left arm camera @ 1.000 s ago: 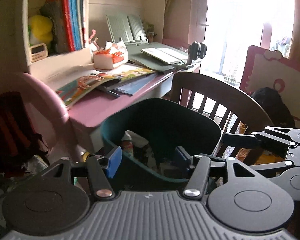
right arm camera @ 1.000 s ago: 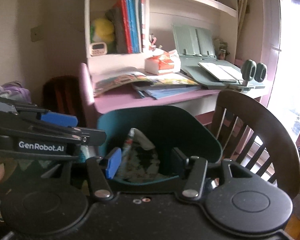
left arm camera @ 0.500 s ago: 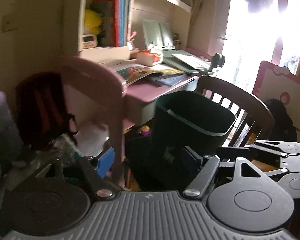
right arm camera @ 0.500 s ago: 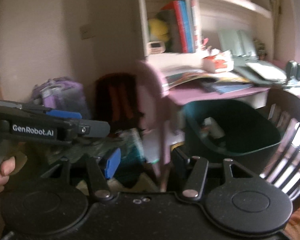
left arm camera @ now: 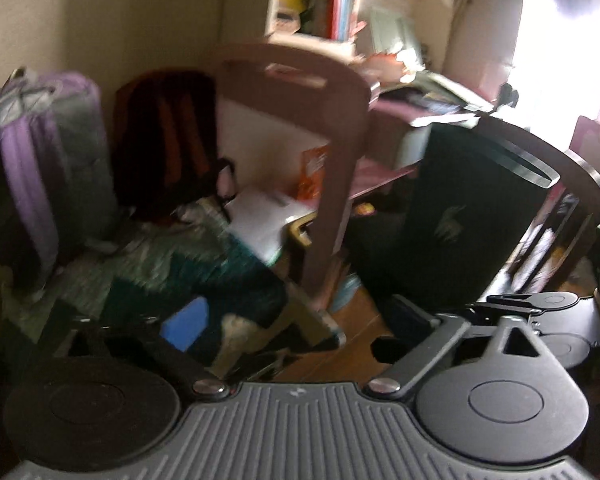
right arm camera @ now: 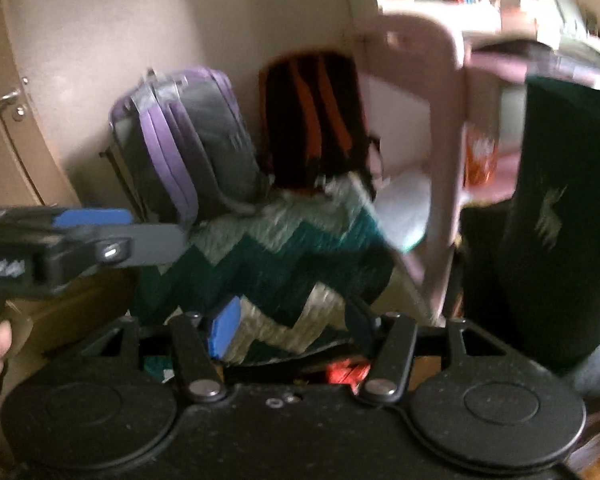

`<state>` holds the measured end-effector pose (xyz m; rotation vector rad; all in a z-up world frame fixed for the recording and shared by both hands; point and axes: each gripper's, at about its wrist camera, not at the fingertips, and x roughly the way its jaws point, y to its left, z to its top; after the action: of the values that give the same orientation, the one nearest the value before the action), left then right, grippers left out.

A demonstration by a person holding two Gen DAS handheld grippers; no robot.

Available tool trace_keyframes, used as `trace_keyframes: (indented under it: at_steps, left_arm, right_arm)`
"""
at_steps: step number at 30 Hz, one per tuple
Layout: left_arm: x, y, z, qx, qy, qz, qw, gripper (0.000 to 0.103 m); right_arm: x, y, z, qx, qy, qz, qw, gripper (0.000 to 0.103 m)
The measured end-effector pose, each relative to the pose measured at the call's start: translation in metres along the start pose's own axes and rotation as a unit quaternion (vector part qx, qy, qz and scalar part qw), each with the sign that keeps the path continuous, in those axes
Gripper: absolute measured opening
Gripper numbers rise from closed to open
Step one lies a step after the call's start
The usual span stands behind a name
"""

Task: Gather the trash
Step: 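Move both tools back down toward the trash pile under the quilt, then grasp the red mesh fruit net with the right tool while the left tool grasps a white tissue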

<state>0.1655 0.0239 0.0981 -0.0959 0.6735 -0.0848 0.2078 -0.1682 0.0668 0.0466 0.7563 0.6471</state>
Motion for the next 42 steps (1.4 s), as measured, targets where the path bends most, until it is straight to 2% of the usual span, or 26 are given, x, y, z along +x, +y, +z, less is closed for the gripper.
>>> trace_keyframes:
  at_steps: [3, 7, 10, 14, 20, 24, 26, 31, 35, 38, 40, 42]
  left_arm:
    - [0.030, 0.025, -0.027, -0.016, 0.018, 0.008, 0.9997, 0.102]
    - [0.082, 0.062, -0.070, -0.060, 0.076, 0.015, 0.9952, 0.102]
    - [0.125, 0.085, -0.103, -0.080, 0.112, 0.031, 0.9900, 0.102]
    - [0.179, 0.107, -0.144, -0.098, 0.161, 0.049, 0.9809, 0.102]
    - [0.260, 0.131, -0.198, -0.118, 0.230, 0.063, 0.9639, 0.102]
    - [0.310, 0.140, -0.228, -0.125, 0.275, 0.070, 0.9509, 0.102]
    - [0.330, 0.143, -0.242, -0.133, 0.293, 0.068, 0.9442, 0.102]
    - [0.379, 0.140, -0.274, -0.122, 0.330, 0.058, 0.9343, 0.102]
    - [0.414, 0.148, -0.301, -0.128, 0.350, 0.055, 0.9264, 0.102]
    - [0.439, 0.156, -0.322, -0.142, 0.367, 0.052, 0.9181, 0.101]
    - [0.454, 0.159, -0.334, -0.154, 0.376, 0.047, 0.9125, 0.101]
    - [0.465, 0.162, -0.342, -0.168, 0.374, 0.041, 0.9111, 0.101]
  right_arm:
    - [0.039, -0.003, -0.015, 0.016, 0.028, 0.003, 0.999, 0.058]
    - [0.094, -0.014, -0.041, 0.035, 0.072, -0.012, 0.997, 0.058]
    - [0.142, -0.024, -0.071, 0.058, 0.125, -0.019, 0.990, 0.058]
    - [0.205, -0.023, -0.121, 0.047, 0.197, -0.052, 0.978, 0.058]
    - [0.297, -0.024, -0.195, 0.053, 0.308, -0.089, 0.946, 0.058]
    - [0.342, -0.025, -0.231, 0.045, 0.368, -0.085, 0.925, 0.058]
    - [0.362, -0.025, -0.246, 0.037, 0.391, -0.077, 0.917, 0.058]
    - [0.405, -0.033, -0.286, 0.015, 0.438, -0.068, 0.897, 0.058]
    - [0.434, -0.046, -0.323, 0.009, 0.483, -0.067, 0.873, 0.058]
    - [0.449, -0.059, -0.348, 0.026, 0.507, -0.074, 0.858, 0.058]
    - [0.456, -0.068, -0.361, 0.036, 0.513, -0.085, 0.853, 0.058]
    - [0.461, -0.076, -0.372, 0.053, 0.523, -0.085, 0.846, 0.058]
